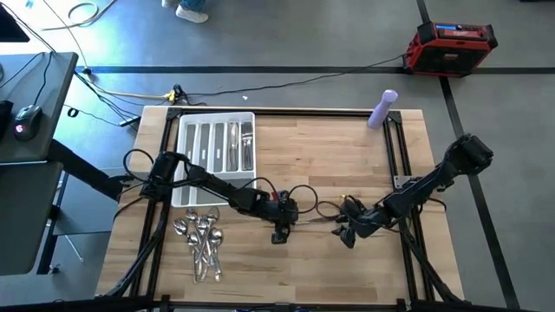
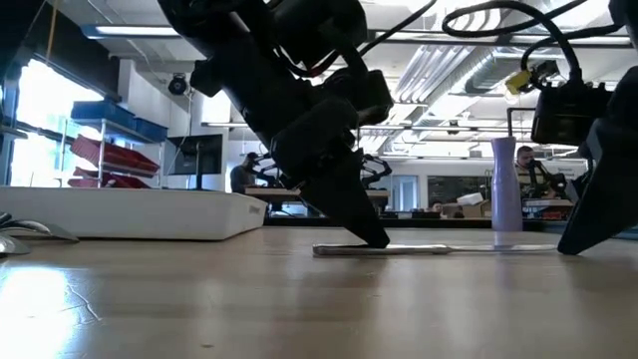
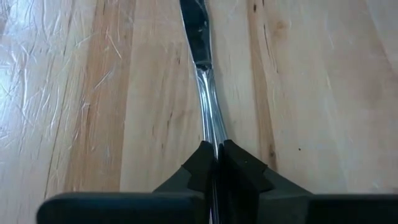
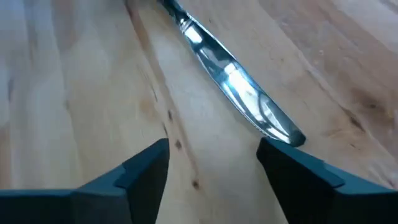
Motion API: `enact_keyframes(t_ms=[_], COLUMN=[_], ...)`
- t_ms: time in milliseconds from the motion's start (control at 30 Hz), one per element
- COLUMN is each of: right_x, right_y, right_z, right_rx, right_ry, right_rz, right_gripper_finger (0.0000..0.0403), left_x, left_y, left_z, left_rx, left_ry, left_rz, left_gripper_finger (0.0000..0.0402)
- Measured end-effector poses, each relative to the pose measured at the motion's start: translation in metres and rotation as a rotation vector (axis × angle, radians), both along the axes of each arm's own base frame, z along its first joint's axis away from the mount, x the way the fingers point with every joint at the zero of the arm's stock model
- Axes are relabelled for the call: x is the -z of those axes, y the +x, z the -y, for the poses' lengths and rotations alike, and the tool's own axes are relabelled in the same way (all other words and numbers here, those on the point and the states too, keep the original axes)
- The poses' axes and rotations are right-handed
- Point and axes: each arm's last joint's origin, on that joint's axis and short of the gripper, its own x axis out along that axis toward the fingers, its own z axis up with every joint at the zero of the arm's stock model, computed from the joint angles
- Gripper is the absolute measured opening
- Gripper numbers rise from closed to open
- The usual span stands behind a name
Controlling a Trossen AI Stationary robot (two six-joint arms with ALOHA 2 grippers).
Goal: Sort silverware
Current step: Put the knife in the silverware tray
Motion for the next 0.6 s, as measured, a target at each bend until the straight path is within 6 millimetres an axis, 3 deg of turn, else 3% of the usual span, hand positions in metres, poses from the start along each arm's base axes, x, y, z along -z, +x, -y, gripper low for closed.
enact_keyframes(t_ms=[300,600], right_x=[-0.009,-0.012], right_y=[-0.016,-0.01], right_z=[0.021,0.025], right_rx=[0.135,0.155], right_ry=[0.01,0.057], right_rz=[0.03,0.049], right_gripper_finger=[0.0232,0.0205], left_x=[0.001,-0.01], left_y=[-0.001,-0.005], left_z=[0.0,0.003], left_rx=[0.036,0.021], left_ry=[0.028,0.096], left_rz=[-0.003,0.007], left_gripper_finger=[0.0,0.0])
